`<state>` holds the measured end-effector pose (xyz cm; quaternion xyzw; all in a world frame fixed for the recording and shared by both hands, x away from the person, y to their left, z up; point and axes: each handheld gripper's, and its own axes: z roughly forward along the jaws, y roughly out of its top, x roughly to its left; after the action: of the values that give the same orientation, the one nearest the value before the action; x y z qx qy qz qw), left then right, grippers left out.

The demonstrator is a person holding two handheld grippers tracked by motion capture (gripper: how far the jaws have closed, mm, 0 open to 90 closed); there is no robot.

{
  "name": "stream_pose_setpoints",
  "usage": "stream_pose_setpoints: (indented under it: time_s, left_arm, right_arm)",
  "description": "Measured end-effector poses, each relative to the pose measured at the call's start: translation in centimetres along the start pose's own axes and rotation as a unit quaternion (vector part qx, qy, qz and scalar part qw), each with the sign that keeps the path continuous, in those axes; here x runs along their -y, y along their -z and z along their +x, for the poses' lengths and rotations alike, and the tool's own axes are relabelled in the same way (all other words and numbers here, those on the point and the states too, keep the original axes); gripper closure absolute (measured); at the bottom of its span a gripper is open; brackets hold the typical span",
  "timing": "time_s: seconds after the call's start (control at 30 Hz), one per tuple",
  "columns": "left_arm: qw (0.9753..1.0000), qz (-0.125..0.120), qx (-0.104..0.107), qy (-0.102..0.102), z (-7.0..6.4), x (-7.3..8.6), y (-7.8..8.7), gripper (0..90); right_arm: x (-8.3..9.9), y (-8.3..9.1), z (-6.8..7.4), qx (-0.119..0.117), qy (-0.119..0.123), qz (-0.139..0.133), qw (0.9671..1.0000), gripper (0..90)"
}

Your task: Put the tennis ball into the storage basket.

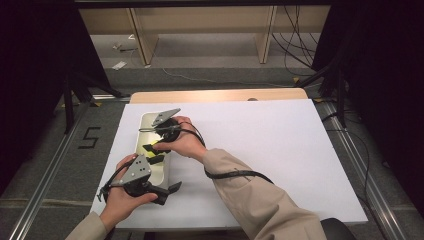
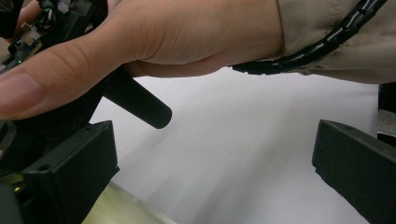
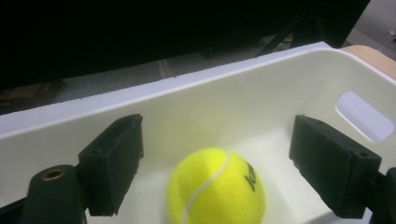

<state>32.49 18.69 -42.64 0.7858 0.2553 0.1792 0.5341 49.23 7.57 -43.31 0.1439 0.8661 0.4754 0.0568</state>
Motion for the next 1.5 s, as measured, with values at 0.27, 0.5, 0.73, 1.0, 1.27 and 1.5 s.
stream_pose_setpoints:
  time_s: [0.27,0.5,0.73,1.0,1.27,1.5]
  left_arm:
    - [1.0000,0.000,0.000,0.000,0.0,0.0,0.0,0.0]
    - [1.0000,0.000,0.000,-0.001,0.0,0.0,0.0,0.0]
    - [1.0000,0.000,0.001,0.000,0.0,0.0,0.0,0.0]
    - [1.0000,0.000,0.000,0.000,0.0,0.0,0.0,0.0]
    - [1.0000,0.000,0.000,0.000,0.0,0.0,0.0,0.0]
    - [1.0000,0.000,0.000,0.000,0.0,0.0,0.0,0.0]
  right_arm:
    - [-0.1,0.2,-0.1,0.001,0.001,-0.006,1.0000,16.1]
    - [-0.2,0.5,-0.1,0.005,0.001,-0.008,1.0000,16.3]
    - [-0.4,1.3,-0.3,0.010,-0.002,-0.015,0.9998,17.0]
    - [-0.4,2.1,-0.5,0.016,-0.005,-0.021,0.9997,17.1]
    - [-0.2,2.9,-0.8,0.019,-0.010,-0.027,0.9994,17.0]
    - [0.0,3.5,-1.1,0.024,-0.016,-0.032,0.9990,16.7]
